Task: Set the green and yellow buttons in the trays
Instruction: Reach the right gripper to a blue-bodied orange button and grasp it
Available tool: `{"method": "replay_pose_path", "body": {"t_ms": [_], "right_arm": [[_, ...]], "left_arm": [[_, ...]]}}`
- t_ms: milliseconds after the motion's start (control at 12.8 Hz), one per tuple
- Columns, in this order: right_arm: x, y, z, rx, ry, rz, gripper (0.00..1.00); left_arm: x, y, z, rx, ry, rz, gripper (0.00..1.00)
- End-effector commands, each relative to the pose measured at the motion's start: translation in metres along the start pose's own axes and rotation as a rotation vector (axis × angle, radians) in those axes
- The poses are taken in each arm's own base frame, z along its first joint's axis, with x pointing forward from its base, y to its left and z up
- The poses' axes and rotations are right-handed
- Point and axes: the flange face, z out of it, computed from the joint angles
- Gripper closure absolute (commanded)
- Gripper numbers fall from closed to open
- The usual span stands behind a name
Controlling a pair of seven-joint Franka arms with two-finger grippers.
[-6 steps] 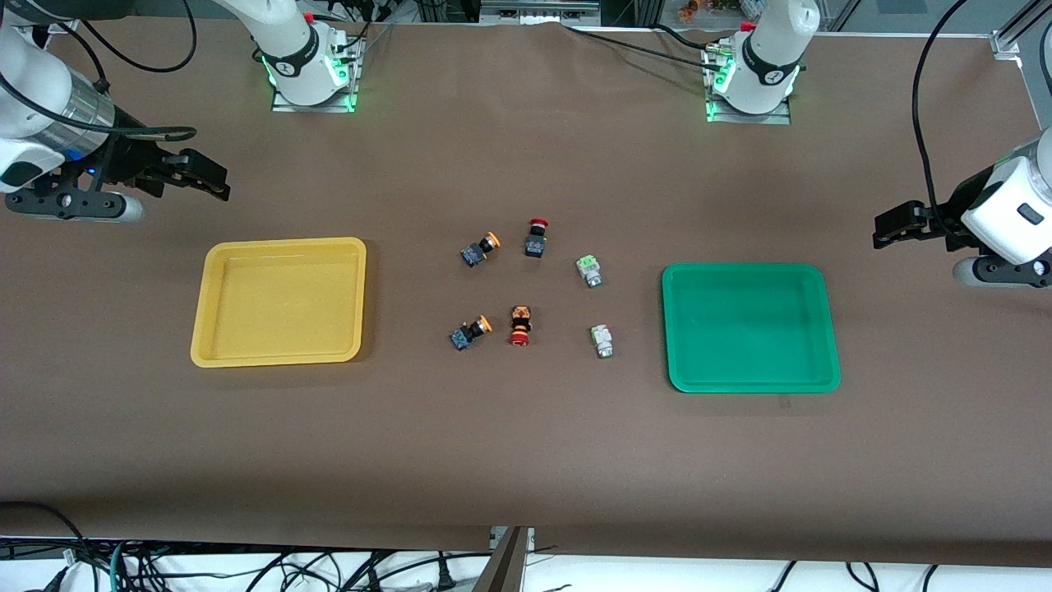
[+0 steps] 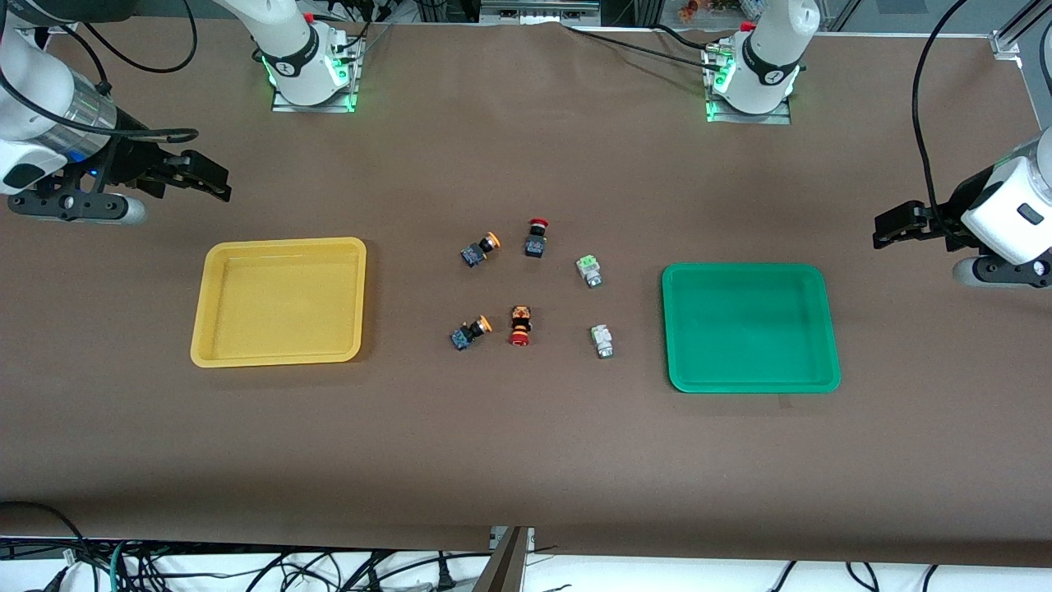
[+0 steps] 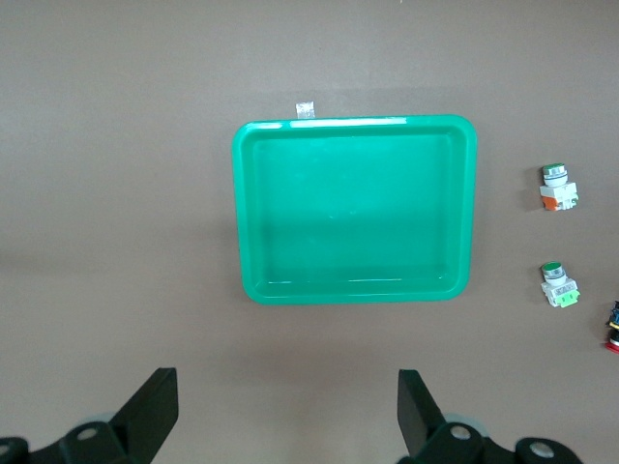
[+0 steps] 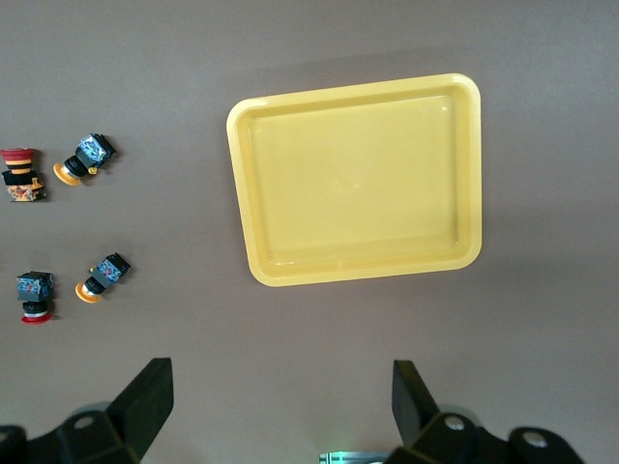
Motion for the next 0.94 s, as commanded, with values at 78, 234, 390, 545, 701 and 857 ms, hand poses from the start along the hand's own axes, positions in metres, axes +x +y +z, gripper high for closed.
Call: {"method": "replay_pose_path", "body": {"t_ms": [78,234,390,545,701,857], "right_arm": [[0.032,-0.057,0.06,-0.022,-0.021,0.02,0.0],[0.066,-0.103,0.127,0.001,0.007,0.196,0.0],[0.097,-0.157,0.188,0.062,0.022,0.365,0.0],[0.118,-0.207,0.241,0.09,0.021,0.507,0.0],[0.135,-0.245,0.288,0.153,0.056,0.631,0.0],[0.133,-0.274,0.327,0.221,0.071,0.7,0.0]], "left_arm": [[0.0,0.001,-0.003,-0.015,-0.008,-0.008,0.0],[0.001,0.001,-0.003,-0.015,-0.006,-0.008,0.0],[0.0,0.0,-0.003,-0.015,-0.008,-0.01,0.0],[0.001,0.001,-0.003,-0.015,-0.006,-0.008,0.0],[0.001,0.002,-0.003,-0.017,-0.006,-0.01,0.0],[0.001,0.002,-0.003,-0.017,-0.006,-0.01,0.0]]}}
